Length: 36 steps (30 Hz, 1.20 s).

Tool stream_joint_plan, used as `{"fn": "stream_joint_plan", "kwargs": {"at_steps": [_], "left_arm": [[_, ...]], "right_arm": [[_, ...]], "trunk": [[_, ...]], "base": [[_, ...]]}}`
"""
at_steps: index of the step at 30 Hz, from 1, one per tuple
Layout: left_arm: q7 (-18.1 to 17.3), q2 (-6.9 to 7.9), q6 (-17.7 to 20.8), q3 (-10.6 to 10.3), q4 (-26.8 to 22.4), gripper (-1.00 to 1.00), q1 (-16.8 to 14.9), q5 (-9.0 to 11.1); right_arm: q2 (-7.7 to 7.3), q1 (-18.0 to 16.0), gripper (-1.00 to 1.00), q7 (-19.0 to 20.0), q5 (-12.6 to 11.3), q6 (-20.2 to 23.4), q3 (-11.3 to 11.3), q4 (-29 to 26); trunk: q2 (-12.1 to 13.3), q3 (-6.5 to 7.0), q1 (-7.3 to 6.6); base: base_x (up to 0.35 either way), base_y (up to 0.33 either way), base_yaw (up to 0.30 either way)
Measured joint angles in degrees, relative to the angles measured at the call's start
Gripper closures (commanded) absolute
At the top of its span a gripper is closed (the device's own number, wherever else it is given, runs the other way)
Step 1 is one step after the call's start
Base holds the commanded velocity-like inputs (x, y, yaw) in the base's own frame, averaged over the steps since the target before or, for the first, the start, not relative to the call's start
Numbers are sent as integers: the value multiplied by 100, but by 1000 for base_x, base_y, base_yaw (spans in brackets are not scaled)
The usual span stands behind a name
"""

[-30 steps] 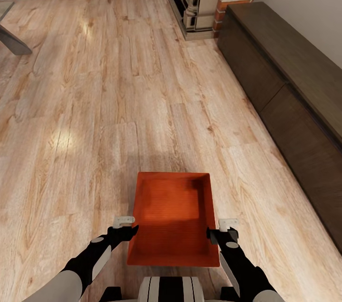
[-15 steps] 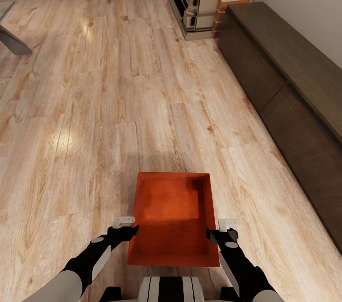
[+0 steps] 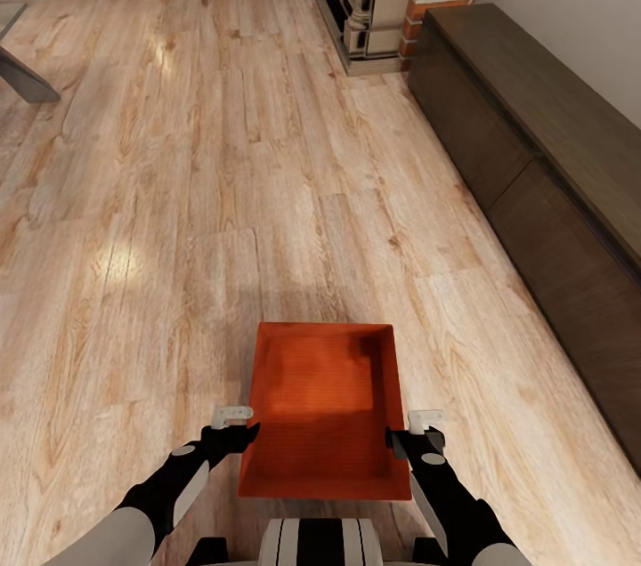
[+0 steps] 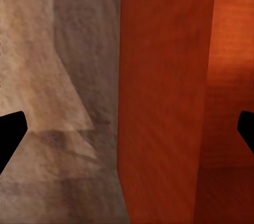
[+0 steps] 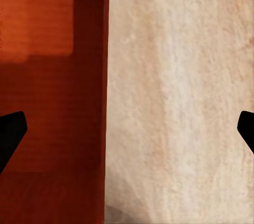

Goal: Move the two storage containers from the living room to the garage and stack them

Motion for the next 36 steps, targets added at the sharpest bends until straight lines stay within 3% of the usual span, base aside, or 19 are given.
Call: {"fn": "stream_joint_plan", "kwargs": {"at_steps": [10, 26, 36], "left_arm": [[510, -7, 0, 2, 1, -100, 0, 0], [606, -23, 3, -5, -11, -100, 0, -1], [598, -356, 0, -92, -16, -100, 0, -8]], "right_arm": [[9, 0, -100, -14, -4, -11, 1, -6], [17, 0, -100, -17, -1, -11, 23, -9], [24, 0, -100, -20, 0, -11, 48, -9]], "trunk": [[0, 0, 0], [0, 0, 0], [0, 0, 0]], "base": [[0, 0, 0], [0, 0, 0], [0, 0, 0]]}}
